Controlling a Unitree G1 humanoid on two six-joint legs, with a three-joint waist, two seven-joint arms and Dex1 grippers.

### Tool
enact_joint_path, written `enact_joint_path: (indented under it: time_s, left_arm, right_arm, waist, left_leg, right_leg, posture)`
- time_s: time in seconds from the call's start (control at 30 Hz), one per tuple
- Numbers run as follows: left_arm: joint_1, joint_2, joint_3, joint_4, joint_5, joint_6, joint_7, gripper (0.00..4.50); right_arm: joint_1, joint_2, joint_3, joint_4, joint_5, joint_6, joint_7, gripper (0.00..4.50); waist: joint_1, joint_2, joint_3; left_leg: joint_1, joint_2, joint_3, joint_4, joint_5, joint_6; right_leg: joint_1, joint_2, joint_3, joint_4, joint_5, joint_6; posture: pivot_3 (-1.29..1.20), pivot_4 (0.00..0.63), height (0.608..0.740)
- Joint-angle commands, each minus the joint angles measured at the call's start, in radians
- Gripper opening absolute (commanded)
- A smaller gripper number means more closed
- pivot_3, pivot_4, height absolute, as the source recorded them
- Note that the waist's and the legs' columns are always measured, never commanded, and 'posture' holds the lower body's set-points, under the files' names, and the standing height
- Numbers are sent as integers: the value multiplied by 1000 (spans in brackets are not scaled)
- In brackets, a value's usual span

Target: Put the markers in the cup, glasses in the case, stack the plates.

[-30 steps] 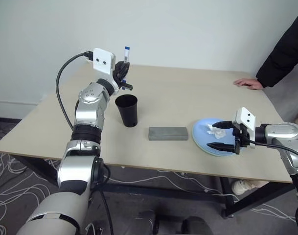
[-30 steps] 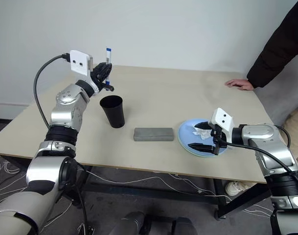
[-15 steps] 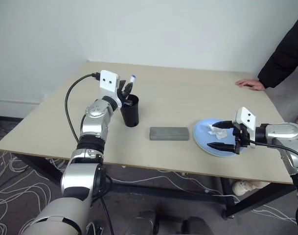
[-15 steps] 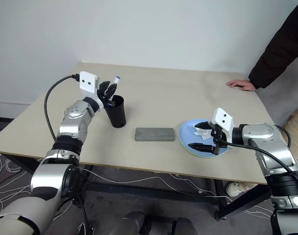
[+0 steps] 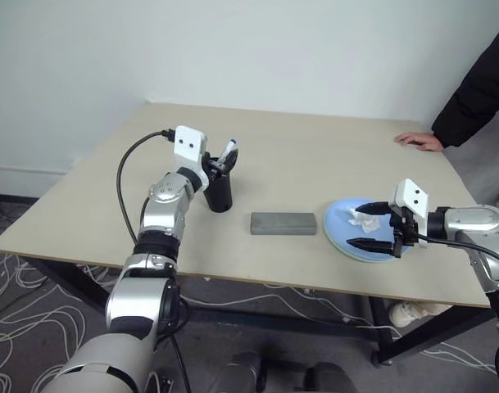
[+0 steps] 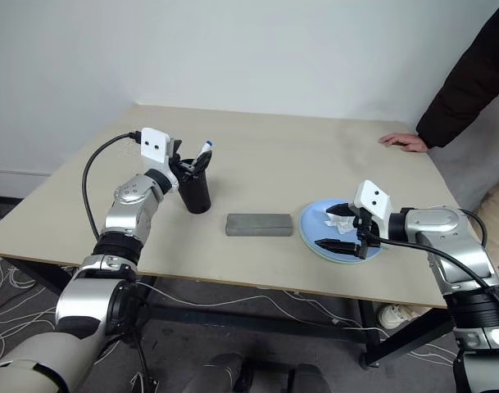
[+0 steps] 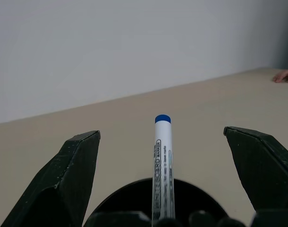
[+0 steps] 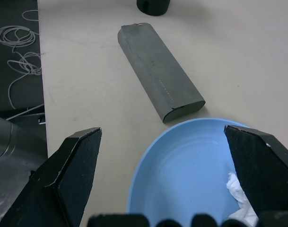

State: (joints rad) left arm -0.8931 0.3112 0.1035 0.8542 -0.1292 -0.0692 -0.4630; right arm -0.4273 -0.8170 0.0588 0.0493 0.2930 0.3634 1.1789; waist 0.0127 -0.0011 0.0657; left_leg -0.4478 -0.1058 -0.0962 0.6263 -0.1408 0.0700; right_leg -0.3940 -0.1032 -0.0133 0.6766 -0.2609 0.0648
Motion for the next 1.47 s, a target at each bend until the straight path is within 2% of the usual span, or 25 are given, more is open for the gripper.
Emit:
enact_joint_path:
  time_s: [0.03,0.43,0.63,0.73,0.9,1.0,1.1,1.27,1.47]
  left_arm:
    - [-9,14,6,-49,3,-8,2,4471]
    - [-33,25,11,-134,-17,72,-12,4471]
    - [-17,80,33,-277,-70,220,-77,4471]
    - [51,201,58,-435,-133,357,-185,4471]
    - [219,485,126,-702,-305,605,-460,4471]
    - [309,618,186,-739,-367,665,-576,4471]
    - [412,714,229,-677,-368,664,-659,4471]
    - [602,747,336,-643,-370,620,-688,4471]
    - [785,691,414,-747,-399,647,-642,4471]
  right_arm:
    - [-32,-4,-25,-15,4,-14,-5,4500]
    - [-28,-1,-25,-20,6,-13,-7,4500]
    - [-17,-6,-33,-32,13,-6,-8,4500]
    - [1,-16,-47,-42,22,0,-7,4500]
    - [5,-21,-68,-40,34,11,-10,4500]
    - [-1,-18,-75,-30,37,14,-12,4500]
    - [-6,-15,-88,-20,47,20,-16,4500]
    - [-27,3,-77,31,42,10,-15,4500]
    - [-38,38,-60,35,39,8,-28,4500]
  waist:
    - [0,0,0]
    - [0,0,0]
    - [-1,0,0]
    - [-12,0,0]
    - [-38,1,0]
    - [-35,2,0]
    - [-32,3,0]
    - [-30,4,0]
    - [-30,5,0]
  left_leg:
    - [0,0,0,0,0,0]
    - [0,0,0,0,0,0]
    - [0,0,0,0,0,0]
    - [0,0,0,0,0,0]
    - [0,0,-1,-4,0,0]
    - [0,0,-1,-6,0,0]
    - [2,0,3,-12,0,0]
    - [3,0,7,-22,0,-1]
    - [3,1,8,-25,1,-3]
  right_leg:
    - [0,0,0,0,0,0]
    - [0,0,0,0,0,0]
    - [0,0,0,0,0,0]
    - [0,0,1,0,0,0]
    - [-6,2,5,0,2,-4]
    - [-7,1,6,1,0,-4]
    - [-9,0,8,1,0,-6]
    - [-15,-1,13,3,2,-9]
    - [-17,-1,15,3,3,-11]
  posture:
    - [0,0,701]
    - [0,0,701]
    - [0,0,701]
    - [0,0,701]
    - [0,0,701]
    - [0,0,701]
    - [0,0,701]
    - [0,0,701]
    - [0,0,701]
